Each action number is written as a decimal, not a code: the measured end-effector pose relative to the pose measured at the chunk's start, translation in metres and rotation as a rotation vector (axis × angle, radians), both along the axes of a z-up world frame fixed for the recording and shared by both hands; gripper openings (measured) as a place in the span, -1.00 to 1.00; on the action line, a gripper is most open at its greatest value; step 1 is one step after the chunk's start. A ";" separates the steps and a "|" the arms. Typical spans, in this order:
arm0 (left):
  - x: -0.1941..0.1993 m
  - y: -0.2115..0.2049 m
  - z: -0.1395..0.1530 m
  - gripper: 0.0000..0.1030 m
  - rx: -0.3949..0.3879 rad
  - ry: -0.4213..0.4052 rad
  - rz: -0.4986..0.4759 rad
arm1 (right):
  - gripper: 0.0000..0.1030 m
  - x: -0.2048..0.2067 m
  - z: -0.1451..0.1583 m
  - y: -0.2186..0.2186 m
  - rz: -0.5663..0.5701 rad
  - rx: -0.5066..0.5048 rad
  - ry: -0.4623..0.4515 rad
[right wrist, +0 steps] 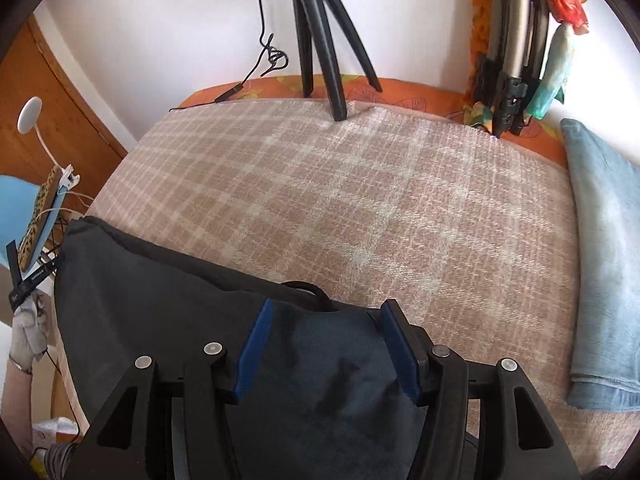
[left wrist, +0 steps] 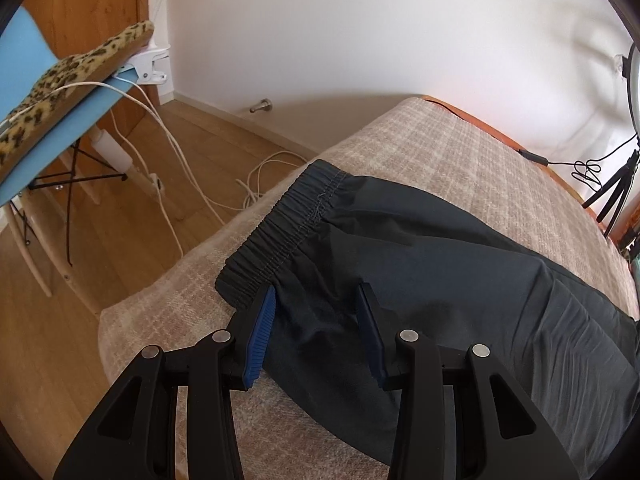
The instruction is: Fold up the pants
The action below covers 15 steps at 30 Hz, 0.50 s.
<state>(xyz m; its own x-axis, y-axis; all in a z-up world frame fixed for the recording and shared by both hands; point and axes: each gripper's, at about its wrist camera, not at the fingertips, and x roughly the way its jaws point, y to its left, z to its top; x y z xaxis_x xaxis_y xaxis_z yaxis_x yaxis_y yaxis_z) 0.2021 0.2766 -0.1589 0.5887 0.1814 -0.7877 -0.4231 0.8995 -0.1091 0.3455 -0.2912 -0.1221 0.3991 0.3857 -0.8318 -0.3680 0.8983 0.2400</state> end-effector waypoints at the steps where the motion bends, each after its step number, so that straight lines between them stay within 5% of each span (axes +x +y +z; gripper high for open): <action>1: 0.000 -0.001 -0.001 -0.23 0.010 0.000 -0.002 | -0.26 -0.002 -0.002 0.003 0.022 -0.002 0.001; 5: 0.005 -0.005 -0.001 -0.23 0.028 -0.002 -0.005 | -0.97 -0.013 -0.004 0.017 0.069 -0.058 -0.039; 6: 0.005 -0.006 -0.001 -0.23 0.029 -0.003 -0.005 | -1.00 -0.015 -0.002 0.021 0.075 -0.086 -0.058; 9: 0.006 -0.005 -0.001 -0.22 0.026 -0.002 -0.014 | -1.00 -0.010 0.008 0.020 0.031 -0.196 -0.171; 11: 0.007 -0.007 -0.001 -0.22 0.039 0.007 -0.020 | -1.00 0.005 0.007 0.006 -0.042 -0.176 -0.151; 14: 0.009 -0.009 -0.001 -0.22 0.061 0.022 -0.032 | -0.98 0.009 0.002 0.005 0.011 -0.139 -0.117; 15: 0.009 -0.009 0.000 -0.22 0.062 0.025 -0.034 | -0.73 0.006 0.003 0.007 0.017 -0.149 -0.125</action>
